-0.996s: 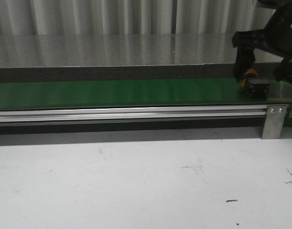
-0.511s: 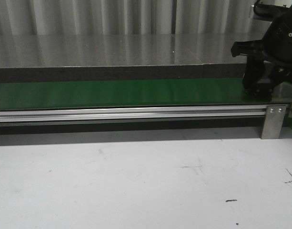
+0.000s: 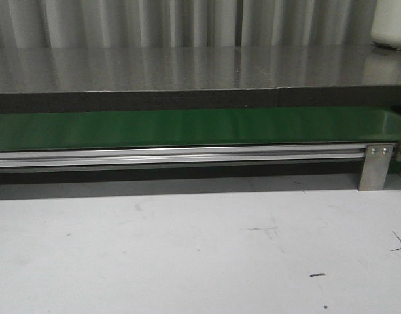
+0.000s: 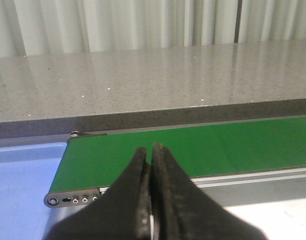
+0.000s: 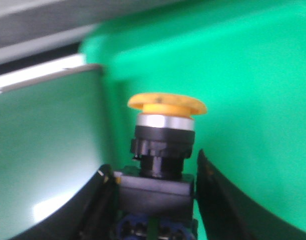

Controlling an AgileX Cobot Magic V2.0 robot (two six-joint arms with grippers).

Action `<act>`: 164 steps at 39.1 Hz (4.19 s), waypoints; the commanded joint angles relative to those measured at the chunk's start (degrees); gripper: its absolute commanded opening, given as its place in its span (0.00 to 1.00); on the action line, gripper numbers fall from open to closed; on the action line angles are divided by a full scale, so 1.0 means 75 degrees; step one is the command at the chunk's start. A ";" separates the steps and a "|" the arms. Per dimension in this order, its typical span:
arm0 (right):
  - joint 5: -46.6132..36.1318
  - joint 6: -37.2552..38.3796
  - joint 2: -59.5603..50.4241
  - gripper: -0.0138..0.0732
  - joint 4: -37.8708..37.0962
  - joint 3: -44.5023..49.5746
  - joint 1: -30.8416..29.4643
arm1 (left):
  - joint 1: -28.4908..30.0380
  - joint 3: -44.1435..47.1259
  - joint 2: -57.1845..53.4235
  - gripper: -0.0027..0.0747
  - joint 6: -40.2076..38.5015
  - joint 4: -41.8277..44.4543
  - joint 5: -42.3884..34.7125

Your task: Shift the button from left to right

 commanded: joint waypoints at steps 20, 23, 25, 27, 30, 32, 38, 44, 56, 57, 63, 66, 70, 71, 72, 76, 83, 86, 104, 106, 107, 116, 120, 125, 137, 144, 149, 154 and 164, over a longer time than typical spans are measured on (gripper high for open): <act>-0.1006 -0.0215 0.0977 0.73 -0.0419 -0.0241 -0.0804 | -0.0065 -0.0206 0.0104 0.01 -0.0059 -0.0066 -0.0644; -0.0913 -0.0215 0.0825 0.79 -0.0419 -0.0241 -0.0804 | -0.0065 -0.0206 0.0104 0.01 -0.0059 -0.0066 -0.0644; -0.0823 -0.0215 0.0661 0.81 -0.0419 -0.0241 -0.0804 | -0.0065 -0.0206 0.0104 0.01 -0.0059 -0.0066 -0.0644; -0.0743 -0.0215 0.0438 0.80 -0.0419 -0.0241 -0.0804 | -0.0065 -0.0206 0.0104 0.01 -0.0059 -0.0066 -0.0644; -0.0680 -0.0215 0.0033 0.80 -0.0337 -0.0241 -0.0743 | -0.0065 -0.0206 0.0104 0.01 -0.0059 -0.0066 -0.0644; -0.0669 -0.0215 -0.0335 0.80 -0.0198 -0.0241 -0.0645 | -0.0065 -0.0206 0.0104 0.01 -0.0059 -0.0066 -0.0644; -0.0714 -0.0215 -0.1268 0.60 -0.0162 -0.0241 0.0028 | -0.0065 -0.0206 0.0104 0.01 -0.0059 -0.0066 -0.0644; -0.0874 -0.0215 -0.2164 0.26 -0.0162 -0.0241 0.0850 | -0.0065 -0.0206 0.0104 0.01 -0.0059 -0.0066 -0.0644; -0.1180 -0.0268 -0.3984 0.08 -0.0162 0.0621 0.2111 | -0.0065 -0.0206 0.0104 0.01 -0.0059 -0.0066 -0.0644; -0.1287 -0.0289 -0.4162 0.08 -0.0162 0.0882 0.2227 | -0.0065 -0.0206 0.0104 0.01 -0.0059 -0.0066 -0.0644; -0.2137 -0.0302 -0.5601 0.08 -0.0162 0.2502 0.2609 | -0.0065 -0.0206 0.0104 0.01 -0.0059 -0.0066 -0.0644; -0.2677 -0.0302 -0.6462 0.08 -0.0162 0.3592 0.2677 | -0.0065 -0.0206 0.0104 0.01 -0.0059 -0.0066 -0.0644; -0.3002 -0.0302 -0.7592 0.08 -0.0162 0.4793 0.2677 | -0.0065 -0.0206 0.0104 0.01 -0.0059 -0.0066 -0.0644; -0.3010 -0.0302 -0.7858 0.08 -0.0162 0.5025 0.2677 | -0.0065 -0.0206 0.0104 0.01 -0.0059 -0.0066 -0.0644; -0.2994 -0.0302 -0.8203 0.08 -0.0162 0.5246 0.2677 | -0.0065 -0.0206 0.0104 0.01 -0.0059 -0.0066 -0.0644; -0.2691 -0.0302 -0.9475 0.08 -0.0162 0.6208 0.2677 | -0.0065 -0.0206 0.0104 0.01 -0.0059 -0.0066 -0.0644; -0.1904 -0.0302 -1.1249 0.08 -0.0156 0.7080 0.2677 | -0.0065 -0.0206 0.0104 0.01 -0.0059 -0.0066 -0.0644; -0.1861 -0.0302 -1.1801 0.08 -0.0156 0.7187 0.2677 | -0.0065 -0.0206 0.0104 0.01 -0.0059 -0.0066 -0.0644; -0.1861 -0.0302 -1.2311 0.08 -0.0156 0.7197 0.2677 | -0.0065 -0.0206 0.0104 0.01 -0.0059 -0.0066 -0.0644; -0.1861 -0.0302 -1.2311 0.08 -0.0156 0.7197 0.2677 | -0.0065 -0.0206 0.0104 0.01 -0.0059 -0.0066 -0.0644; -0.1861 -0.0302 -1.2311 0.08 -0.0156 0.7197 0.2677 | -0.0065 -0.0206 0.0104 0.01 -0.0059 -0.0066 -0.0644; -0.1861 -0.0302 -1.2311 0.08 -0.0156 0.7197 0.2677 | -0.0065 -0.0206 0.0104 0.01 -0.0059 -0.0066 -0.0644; -0.1861 -0.0302 -1.2311 0.08 -0.0156 0.7197 0.2677 | -0.0065 -0.0206 0.0104 0.01 -0.0059 -0.0066 -0.0644; -0.1861 -0.0302 -1.2311 0.08 -0.0156 0.7197 0.2677 | -0.0065 -0.0206 0.0104 0.01 -0.0059 -0.0066 -0.0644; -0.1861 -0.0302 -1.2311 0.08 -0.0156 0.7197 0.2677 | -0.0065 0.0081 -0.0044 0.01 -0.0059 -0.0066 -0.0917; -0.1861 -0.0302 -1.2303 0.08 -0.0156 0.7197 0.2677 | -0.0051 0.1157 -0.0589 0.01 -0.0059 -0.0066 -0.1542; -0.1861 -0.0302 -1.2303 0.08 -0.0156 0.7197 0.2670 | -0.0051 0.1845 -0.0598 0.01 -0.0059 -0.0066 -0.2059; -0.1861 -0.0302 -1.2303 0.08 -0.0156 0.7219 0.2670 | -0.0051 0.2529 -0.0598 0.01 -0.0059 -0.0066 -0.2973; -0.1859 -0.0302 -1.2303 0.08 -0.0156 0.7257 0.2670 | -0.0051 0.2646 -0.0584 0.01 -0.0059 -0.0066 -0.2862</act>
